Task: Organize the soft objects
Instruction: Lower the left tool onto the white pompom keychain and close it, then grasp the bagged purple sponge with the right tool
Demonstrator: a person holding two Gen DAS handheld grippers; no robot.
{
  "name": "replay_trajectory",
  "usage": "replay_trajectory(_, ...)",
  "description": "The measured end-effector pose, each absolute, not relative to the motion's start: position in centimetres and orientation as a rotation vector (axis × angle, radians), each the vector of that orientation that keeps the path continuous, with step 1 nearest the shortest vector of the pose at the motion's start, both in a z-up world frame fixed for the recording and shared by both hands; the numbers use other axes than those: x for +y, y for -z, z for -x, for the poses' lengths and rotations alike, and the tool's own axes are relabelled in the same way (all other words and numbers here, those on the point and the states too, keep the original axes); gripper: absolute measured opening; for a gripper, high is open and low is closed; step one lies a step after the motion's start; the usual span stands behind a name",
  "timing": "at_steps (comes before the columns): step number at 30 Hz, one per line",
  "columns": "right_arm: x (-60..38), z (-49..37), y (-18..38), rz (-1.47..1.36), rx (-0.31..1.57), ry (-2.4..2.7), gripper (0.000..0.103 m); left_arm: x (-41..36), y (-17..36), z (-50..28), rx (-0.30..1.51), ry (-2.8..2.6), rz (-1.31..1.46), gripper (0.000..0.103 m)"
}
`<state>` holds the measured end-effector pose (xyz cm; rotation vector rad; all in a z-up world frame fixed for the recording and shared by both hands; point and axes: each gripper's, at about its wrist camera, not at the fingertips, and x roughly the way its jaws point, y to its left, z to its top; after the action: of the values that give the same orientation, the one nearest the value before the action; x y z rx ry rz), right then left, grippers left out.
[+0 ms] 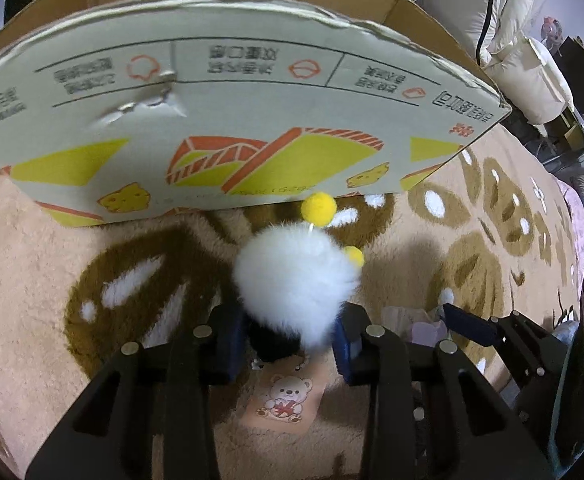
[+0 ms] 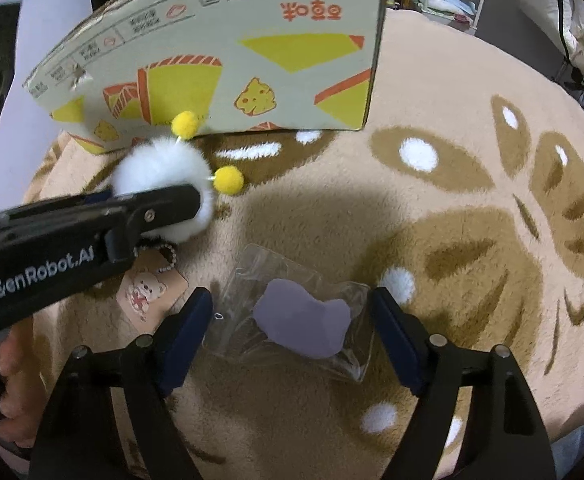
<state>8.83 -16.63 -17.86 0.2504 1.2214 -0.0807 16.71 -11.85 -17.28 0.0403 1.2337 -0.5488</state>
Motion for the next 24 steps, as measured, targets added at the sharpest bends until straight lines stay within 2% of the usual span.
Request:
replay_trajectory(7,-18.1,-8.6,17.9,-0.322,1.212,0.074,0.082,-10.1,17.5,-16.5,1.273,0.488,0.005,0.034)
replay_trajectory(24,-24.7,-7.6,16.7,-0.524,1.086,-0.001,0.082,-7.8,14.5,-12.9,1.16,0.351,-0.063,0.034)
